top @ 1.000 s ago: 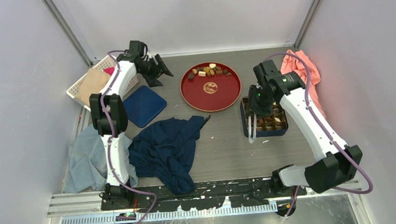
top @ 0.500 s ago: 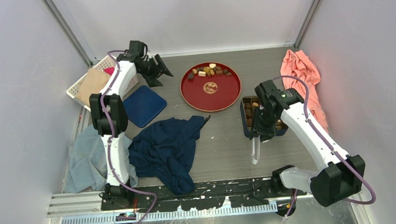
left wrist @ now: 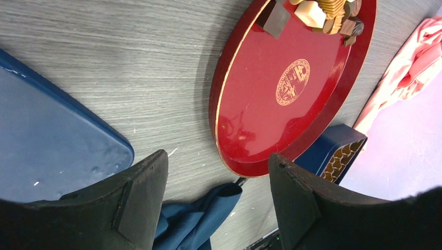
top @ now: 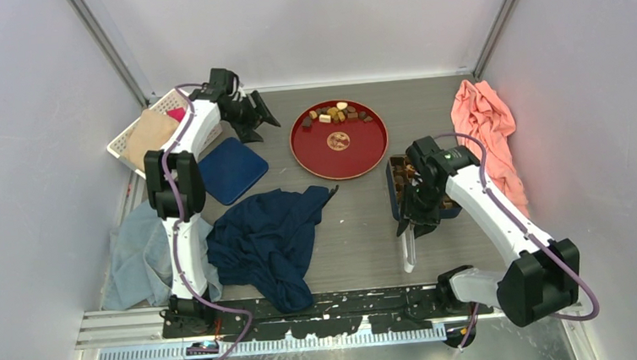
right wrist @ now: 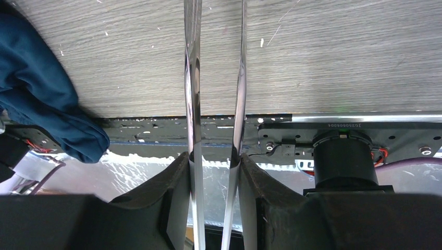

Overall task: Pack the chocolate
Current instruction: Place the fake chocolate in the packing box.

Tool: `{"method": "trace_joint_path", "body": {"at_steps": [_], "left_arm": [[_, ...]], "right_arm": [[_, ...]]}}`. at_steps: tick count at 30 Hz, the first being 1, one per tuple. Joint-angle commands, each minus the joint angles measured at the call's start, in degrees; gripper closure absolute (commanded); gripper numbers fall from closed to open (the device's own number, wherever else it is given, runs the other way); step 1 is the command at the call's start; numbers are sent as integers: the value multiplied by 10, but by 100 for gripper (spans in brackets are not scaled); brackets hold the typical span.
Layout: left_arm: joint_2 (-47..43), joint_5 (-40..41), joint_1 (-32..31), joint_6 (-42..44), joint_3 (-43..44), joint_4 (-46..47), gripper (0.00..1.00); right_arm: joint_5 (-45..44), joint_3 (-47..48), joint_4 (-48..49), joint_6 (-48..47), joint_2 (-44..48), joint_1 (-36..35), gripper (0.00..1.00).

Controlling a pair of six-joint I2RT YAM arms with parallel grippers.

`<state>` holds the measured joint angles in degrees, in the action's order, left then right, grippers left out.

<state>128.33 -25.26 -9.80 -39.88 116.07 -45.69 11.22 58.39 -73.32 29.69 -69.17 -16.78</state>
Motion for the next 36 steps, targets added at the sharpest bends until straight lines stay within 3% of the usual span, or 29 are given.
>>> {"method": "trace_joint_path", "body": {"at_steps": [1, 17, 22, 27, 36], "left_arm": [[-48, -11, -3, 16, -16, 25, 29], [-34, -27, 9, 13, -17, 17, 29], [-25, -25, 11, 15, 4, 9, 29], [-17, -23, 11, 14, 17, 3, 29], [-8, -20, 11, 7, 32, 3, 29]], "right_arm": [[-5, 17, 6, -11, -16, -1, 88], [-49, 32, 48, -5, -65, -1, 88], [-45, 28, 49, -7, -79, -1, 83], [-45, 29, 47, -14, -83, -1, 66], [-31, 27, 25, -15, -65, -1, 69]]}}
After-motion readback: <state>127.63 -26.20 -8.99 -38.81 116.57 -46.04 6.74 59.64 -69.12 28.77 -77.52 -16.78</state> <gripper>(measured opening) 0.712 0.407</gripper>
